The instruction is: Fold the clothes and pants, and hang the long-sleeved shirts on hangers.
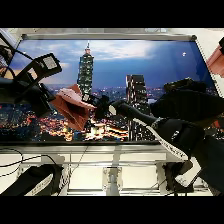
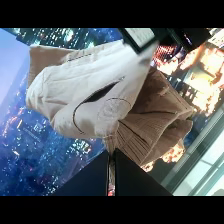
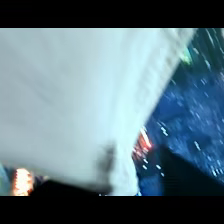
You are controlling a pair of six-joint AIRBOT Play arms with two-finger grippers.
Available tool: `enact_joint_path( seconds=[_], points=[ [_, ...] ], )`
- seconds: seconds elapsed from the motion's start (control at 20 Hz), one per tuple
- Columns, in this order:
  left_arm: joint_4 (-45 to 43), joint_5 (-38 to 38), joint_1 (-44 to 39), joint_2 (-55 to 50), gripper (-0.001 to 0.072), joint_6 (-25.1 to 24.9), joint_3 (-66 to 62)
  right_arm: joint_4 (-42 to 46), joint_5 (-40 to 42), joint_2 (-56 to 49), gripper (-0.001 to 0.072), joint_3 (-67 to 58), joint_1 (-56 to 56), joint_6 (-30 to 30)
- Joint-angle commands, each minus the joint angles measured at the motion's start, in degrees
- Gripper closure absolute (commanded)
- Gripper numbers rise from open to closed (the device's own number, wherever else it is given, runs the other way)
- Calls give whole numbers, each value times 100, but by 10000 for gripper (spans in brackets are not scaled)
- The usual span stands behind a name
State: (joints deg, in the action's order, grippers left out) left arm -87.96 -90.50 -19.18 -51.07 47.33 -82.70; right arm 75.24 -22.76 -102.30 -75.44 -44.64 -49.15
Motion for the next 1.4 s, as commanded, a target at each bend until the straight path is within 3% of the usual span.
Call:
enact_joint_path(
  seconds=[0.0,0.1,0.25,0.45,0.85,1.15,1.35],
  points=[
    [-2,17,0,2,687,-2,-4,-118,-81,-35,706,-22,94,-339],
    [-26,105,0,2,687,-2,-4,-212,-586,-4,703,-249,20,-407],
    [-389,352,0,4,687,2,-4,33,-2426,302,704,-1062,87,-472],
    [-1217,616,0,4,687,476,-4,232,-4483,1320,703,-1805,525,-1281],
    [-990,715,-2,404,687,988,-4,109,-5729,3482,703,-1821,815,-2118],
    [-990,238,-2,951,687,2138,-4,-170,-6789,4382,704,-1821,817,-2914],
    [-922,151,-2,1189,686,3049,-11,-1117,-6964,4682,705,-1827,817,-2983]
  ],
)
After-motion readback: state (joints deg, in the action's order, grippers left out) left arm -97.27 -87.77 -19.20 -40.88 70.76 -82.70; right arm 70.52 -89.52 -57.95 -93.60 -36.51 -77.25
